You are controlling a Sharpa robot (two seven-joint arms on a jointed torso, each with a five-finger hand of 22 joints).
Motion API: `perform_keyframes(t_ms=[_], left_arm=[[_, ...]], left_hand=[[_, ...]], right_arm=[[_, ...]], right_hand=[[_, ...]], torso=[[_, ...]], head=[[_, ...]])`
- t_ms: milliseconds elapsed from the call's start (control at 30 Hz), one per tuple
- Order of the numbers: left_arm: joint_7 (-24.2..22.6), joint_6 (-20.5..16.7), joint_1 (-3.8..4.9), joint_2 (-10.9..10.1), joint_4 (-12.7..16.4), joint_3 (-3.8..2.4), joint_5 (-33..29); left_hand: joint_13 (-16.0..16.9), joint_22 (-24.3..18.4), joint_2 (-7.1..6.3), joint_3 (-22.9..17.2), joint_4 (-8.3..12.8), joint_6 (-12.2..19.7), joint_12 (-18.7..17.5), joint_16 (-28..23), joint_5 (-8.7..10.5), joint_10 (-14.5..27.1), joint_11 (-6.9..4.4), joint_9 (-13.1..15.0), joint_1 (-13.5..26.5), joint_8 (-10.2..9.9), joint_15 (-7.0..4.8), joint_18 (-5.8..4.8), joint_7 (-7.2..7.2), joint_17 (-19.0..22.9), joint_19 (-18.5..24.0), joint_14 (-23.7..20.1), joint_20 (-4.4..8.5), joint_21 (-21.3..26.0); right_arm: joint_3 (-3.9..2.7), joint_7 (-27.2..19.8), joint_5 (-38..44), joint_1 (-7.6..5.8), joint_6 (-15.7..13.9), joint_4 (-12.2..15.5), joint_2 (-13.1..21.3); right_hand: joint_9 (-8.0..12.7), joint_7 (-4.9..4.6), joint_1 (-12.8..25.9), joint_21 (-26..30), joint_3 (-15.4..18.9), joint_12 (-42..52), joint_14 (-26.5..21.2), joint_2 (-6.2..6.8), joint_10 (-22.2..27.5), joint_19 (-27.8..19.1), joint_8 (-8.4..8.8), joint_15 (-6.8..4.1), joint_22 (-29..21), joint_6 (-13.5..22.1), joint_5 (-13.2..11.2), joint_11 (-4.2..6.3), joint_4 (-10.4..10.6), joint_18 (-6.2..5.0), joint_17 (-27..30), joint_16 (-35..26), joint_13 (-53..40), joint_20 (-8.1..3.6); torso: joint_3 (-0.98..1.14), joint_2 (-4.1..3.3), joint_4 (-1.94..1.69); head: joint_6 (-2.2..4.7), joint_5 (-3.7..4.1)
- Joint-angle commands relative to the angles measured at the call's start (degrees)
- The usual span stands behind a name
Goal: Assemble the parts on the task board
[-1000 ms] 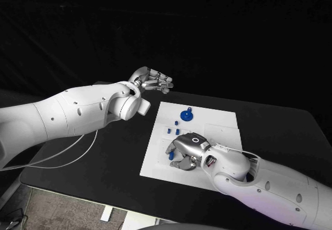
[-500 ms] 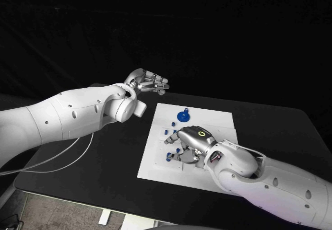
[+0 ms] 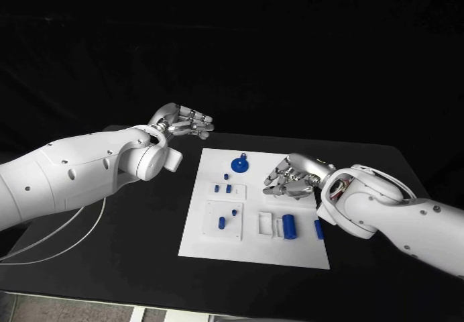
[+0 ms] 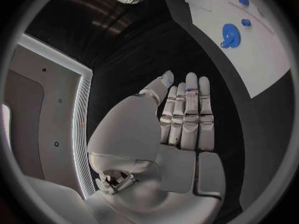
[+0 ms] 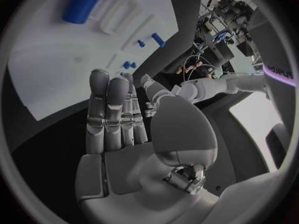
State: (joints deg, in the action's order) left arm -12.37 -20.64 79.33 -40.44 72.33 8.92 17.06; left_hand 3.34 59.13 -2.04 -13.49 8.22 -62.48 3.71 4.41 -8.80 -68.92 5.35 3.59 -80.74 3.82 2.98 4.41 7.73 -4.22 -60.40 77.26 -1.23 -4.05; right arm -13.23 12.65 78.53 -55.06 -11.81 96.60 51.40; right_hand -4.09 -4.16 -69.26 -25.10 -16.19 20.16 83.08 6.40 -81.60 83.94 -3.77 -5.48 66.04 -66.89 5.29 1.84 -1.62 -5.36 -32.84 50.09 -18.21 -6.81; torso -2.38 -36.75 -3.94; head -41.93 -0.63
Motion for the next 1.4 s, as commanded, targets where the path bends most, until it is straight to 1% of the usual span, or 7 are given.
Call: perform_keyframes(t_ms=[33, 167, 367, 533, 933, 1167, 1400], left_arm=[[-0.9, 1.3, 0.14, -0.3, 0.7, 0.10, -0.5], [-1.2, 1.6, 0.11, -0.9, 1.6, 0.36, -0.6], [-1.5, 1.6, 0.04, -1.7, 2.6, 0.77, -0.8], [-1.9, 1.7, -0.03, -2.0, 3.1, 1.02, -1.1], [-2.2, 2.0, -0.07, -2.1, 3.6, 1.13, -1.3], [-2.2, 2.4, -0.07, -2.2, 3.8, 1.14, -1.3], [-2.1, 2.8, -0.07, -2.2, 4.0, 1.14, -1.3]], left_hand=[[0.0, -0.2, 0.24, 0.1, -0.4, 0.4, 0.0, -0.3, 0.10, -0.9, -0.14, 0.1, 0.4, -0.1, -0.23, -0.24, -0.13, 0.0, 0.1, -0.4, -0.41, 0.2], [0.0, -0.8, 0.18, 0.2, -0.5, 0.4, -0.1, -0.3, 0.16, -1.4, -0.28, 0.1, 0.4, -0.1, -0.24, -0.35, -0.15, 0.0, 0.0, -0.3, -0.34, 0.2], [0.0, -3.4, 0.07, 0.7, -1.8, 0.6, -0.1, -0.2, 2.33, -1.4, -0.34, 0.1, 1.0, -0.1, -0.21, -0.50, -0.29, -0.1, -0.5, -0.1, -0.47, 0.4], [0.0, -7.7, -1.08, 3.3, -4.1, 0.9, -0.1, -0.1, 1.89, -1.3, -0.39, 0.1, 2.6, -0.1, -0.08, -0.74, -0.54, -0.2, -1.3, 0.0, -0.81, 0.5], [0.0, -23.6, 1.30, 16.1, -10.2, 1.3, 0.0, -0.6, 2.52, -2.5, -0.51, 0.1, 0.5, 0.0, 0.46, -1.33, -0.62, -0.2, -3.6, -1.0, -1.25, 0.3], [0.1, -31.2, 2.62, 19.6, -11.0, 1.5, 0.0, -0.7, 2.51, -2.5, -0.44, 0.1, -0.4, 0.0, 0.70, -1.40, -0.56, -0.1, -4.8, -1.6, -1.42, 0.1], [0.0, -34.1, 2.87, 19.9, -10.7, 1.6, -0.1, -0.7, 2.41, -1.9, -0.24, 0.1, -0.3, 0.0, 0.93, -1.36, -0.46, 0.0, -5.0, -2.2, -1.65, 0.1]], right_arm=[[-0.05, 7.7, -13.2, -0.25, 8.3, 0.4, 2.3], [-0.17, 13.3, -16.1, -0.52, 10.1, 1.0, 5.5], [-0.04, 22.3, -17.5, -0.60, 13.0, 2.1, 7.5], [1.11, 25.5, -18.3, -0.54, 12.1, 2.8, 7.7], [4.24, 27.7, -18.9, -0.17, 9.6, 2.5, 4.9], [5.59, 28.0, -19.0, 0.31, 8.5, 1.1, 2.6], [6.43, 27.9, -18.9, 0.62, 7.3, -0.4, 0.5]], right_hand=[[-0.1, 0.10, 0.9, -2.4, -0.7, 11.0, -0.5, -0.63, 6.1, 2.3, 0.22, -0.30, 1.3, 0.2, -2.3, -0.02, 0.0, 0.77, -2.1, 1.7, -11.7, -0.35], [-0.3, 0.50, 2.3, -3.8, -2.5, 21.8, -1.2, 0.47, 9.6, 2.3, 0.08, -0.14, 2.6, 0.2, -2.5, -0.04, 1.1, 0.97, -6.2, 4.6, -23.2, -0.18], [-0.6, 0.34, 5.2, -10.9, -4.1, 39.6, -1.3, 2.67, 7.4, 2.7, 0.06, 0.03, 6.5, 0.5, -2.5, -0.18, 5.3, 1.24, -18.7, 13.7, -41.6, -0.10], [-0.9, 0.33, 6.4, -12.2, -4.5, 41.8, -1.3, 3.76, 7.0, 2.6, 0.06, 0.10, 7.7, 0.4, -2.6, -0.26, 7.7, 1.14, -20.7, 14.3, -45.0, -0.03], [-1.1, 0.24, 8.5, -14.7, -3.4, 42.9, -0.8, 5.54, 6.0, 2.7, 0.10, 0.20, 10.0, 1.5, -2.5, -0.35, 12.3, 0.98, -23.7, 14.3, -48.9, 0.12], [-1.0, 0.05, 9.2, -14.6, -2.7, 42.5, -0.6, 5.99, 5.9, 2.7, 0.07, 0.30, 10.4, 2.4, -2.5, -0.49, 13.8, 0.90, -24.4, 14.0, -49.7, 0.21], [-0.9, 0.00, 8.8, -14.4, -2.7, 42.0, -0.5, 6.02, 5.8, 2.8, 0.08, 0.32, 10.8, 2.5, -2.5, -0.52, 14.2, 0.87, -24.9, 13.6, -50.3, 0.25]], torso=[[0.18, 0.13, 0.16], [0.32, 0.28, 0.64], [0.67, 0.48, 0.93], [0.76, 0.63, 1.09], [0.61, 0.59, 0.93], [0.57, 0.56, 0.99], [0.57, 0.57, 0.98]], head=[[0.16, 1.59], [-0.03, 2.26], [-0.55, 2.91], [-0.91, 3.10], [-1.43, 3.25], [-1.80, 3.04], [-1.96, 2.86]])
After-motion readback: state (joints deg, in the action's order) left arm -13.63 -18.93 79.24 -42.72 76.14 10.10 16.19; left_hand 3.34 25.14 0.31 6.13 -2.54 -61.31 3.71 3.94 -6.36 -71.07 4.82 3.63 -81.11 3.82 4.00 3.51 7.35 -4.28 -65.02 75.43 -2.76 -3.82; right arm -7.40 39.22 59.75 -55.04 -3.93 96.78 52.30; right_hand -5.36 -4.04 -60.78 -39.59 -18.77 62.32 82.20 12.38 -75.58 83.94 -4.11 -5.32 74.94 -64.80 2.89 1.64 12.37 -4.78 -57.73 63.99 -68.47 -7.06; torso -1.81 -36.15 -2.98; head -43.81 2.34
